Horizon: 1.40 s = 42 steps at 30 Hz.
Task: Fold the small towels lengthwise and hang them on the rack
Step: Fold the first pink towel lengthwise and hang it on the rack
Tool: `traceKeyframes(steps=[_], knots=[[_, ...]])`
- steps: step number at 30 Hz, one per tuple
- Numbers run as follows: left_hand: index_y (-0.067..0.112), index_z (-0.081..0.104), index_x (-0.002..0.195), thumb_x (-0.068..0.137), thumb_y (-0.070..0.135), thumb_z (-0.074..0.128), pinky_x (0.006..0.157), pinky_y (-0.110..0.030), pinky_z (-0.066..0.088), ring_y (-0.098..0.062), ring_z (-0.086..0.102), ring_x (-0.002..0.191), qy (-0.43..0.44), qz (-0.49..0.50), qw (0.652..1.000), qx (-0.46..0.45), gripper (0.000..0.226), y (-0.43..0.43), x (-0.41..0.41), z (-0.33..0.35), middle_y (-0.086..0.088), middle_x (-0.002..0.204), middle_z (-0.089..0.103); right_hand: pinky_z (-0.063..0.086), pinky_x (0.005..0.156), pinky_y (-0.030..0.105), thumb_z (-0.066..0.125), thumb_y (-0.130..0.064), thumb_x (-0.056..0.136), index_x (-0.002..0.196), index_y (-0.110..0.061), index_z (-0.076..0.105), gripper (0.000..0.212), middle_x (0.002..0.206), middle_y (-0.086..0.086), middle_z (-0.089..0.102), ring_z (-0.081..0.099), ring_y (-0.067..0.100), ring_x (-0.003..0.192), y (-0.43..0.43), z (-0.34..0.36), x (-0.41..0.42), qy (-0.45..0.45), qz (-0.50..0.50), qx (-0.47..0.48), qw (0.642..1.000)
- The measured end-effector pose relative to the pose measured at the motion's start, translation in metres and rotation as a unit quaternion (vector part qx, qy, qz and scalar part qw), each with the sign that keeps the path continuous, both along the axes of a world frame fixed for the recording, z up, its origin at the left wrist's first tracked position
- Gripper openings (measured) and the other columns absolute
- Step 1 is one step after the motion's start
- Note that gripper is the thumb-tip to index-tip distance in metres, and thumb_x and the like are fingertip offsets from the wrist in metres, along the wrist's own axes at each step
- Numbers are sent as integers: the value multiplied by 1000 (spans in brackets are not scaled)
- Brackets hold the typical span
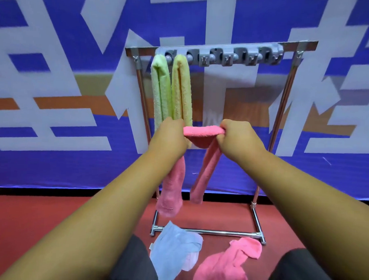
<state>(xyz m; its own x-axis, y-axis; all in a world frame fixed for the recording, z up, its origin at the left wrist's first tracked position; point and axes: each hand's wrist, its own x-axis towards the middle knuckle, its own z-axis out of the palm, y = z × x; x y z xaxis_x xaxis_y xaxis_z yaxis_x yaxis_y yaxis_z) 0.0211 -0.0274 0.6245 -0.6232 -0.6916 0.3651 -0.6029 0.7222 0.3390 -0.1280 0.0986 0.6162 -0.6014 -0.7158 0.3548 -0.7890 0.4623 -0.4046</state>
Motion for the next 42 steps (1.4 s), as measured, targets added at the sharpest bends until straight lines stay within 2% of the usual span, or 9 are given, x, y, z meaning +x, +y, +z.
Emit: traceKeyframes(steps=[5, 8, 11, 15, 20, 23, 29, 36, 42], knots=[[12, 70, 116, 93, 0, 57, 74, -33, 40, -36, 66, 108, 25, -31, 999, 32, 29, 4, -5, 28, -16, 114, 72, 58, 69, 42, 53, -18, 92, 84, -18, 64, 14, 85, 7, 68, 66, 33, 79, -2, 40, 2, -11, -2, -10, 1000], [19, 67, 122, 93, 6, 63, 78, -32, 41, -35, 65, 113, 3, -80, 996, 37, 32, 2, -13, 38, -13, 121, 72, 56, 70, 41, 52, -16, 90, 88, -13, 70, 18, 88, 11, 71, 65, 36, 83, -3, 62, -6, 29, 0, 15, 999], [17, 68, 116, 92, 27, 81, 74, -34, 38, -27, 64, 104, -13, -147, 988, 51, 30, 2, -20, 50, -5, 112, 73, 47, 67, 36, 57, -16, 91, 91, -12, 71, 15, 89, 12, 70, 62, 37, 85, -1, 82, -17, 85, -6, 51, 995], [15, 67, 93, 94, 50, 77, 68, -38, 39, -26, 61, 86, -42, -186, 981, 37, 37, 2, -26, 67, -4, 88, 68, 60, 74, 45, 57, -17, 90, 93, -15, 72, 15, 89, 10, 71, 67, 35, 85, 8, 101, -31, 119, 5, 75, 990], [14, 73, 97, 97, 24, 68, 72, -35, 44, -28, 65, 89, -55, -105, 992, -53, 11, 0, -39, 83, -5, 88, 67, 58, 72, 41, 59, -18, 95, 98, -22, 72, 14, 92, 5, 68, 67, 30, 85, 18, 111, -42, 137, 16, 85, 987], [16, 60, 96, 99, 17, 61, 70, -39, 43, -31, 58, 85, -51, -52, 992, -104, 3, 2, -46, 93, -1, 79, 49, 60, 75, 42, 60, -20, 97, 102, -23, 74, 15, 94, 3, 69, 68, 28, 86, 15, 110, -48, 121, 22, 61, 991], [14, 45, 98, 100, 9, 55, 62, -39, 36, -31, 49, 74, 20, -26, 992, -123, 11, -8, -63, 103, 0, 74, 39, 62, 75, 44, 57, -20, 96, 99, -23, 75, 19, 86, 1, 69, 68, 26, 82, -6, 113, -57, 60, 8, -17, 998], [8, 47, 119, 100, 9, 55, 65, -39, 40, -34, 56, 80, 59, 9, 995, -82, 21, -33, -93, 113, -5, 86, 50, 48, 62, 36, 53, -21, 97, 85, -15, 67, 20, 84, 7, 62, 64, 33, 81, -45, 125, -71, 85, -15, -8, 996], [5, 52, 134, 102, 10, 52, 70, -37, 41, -39, 69, 106, 53, 39, 993, -96, 32, -59, -120, 125, -17, 127, 63, 42, 65, 35, 54, -20, 96, 88, -12, 66, 16, 92, 12, 64, 61, 37, 82, -79, 145, -90, 104, -29, -37, 993]])
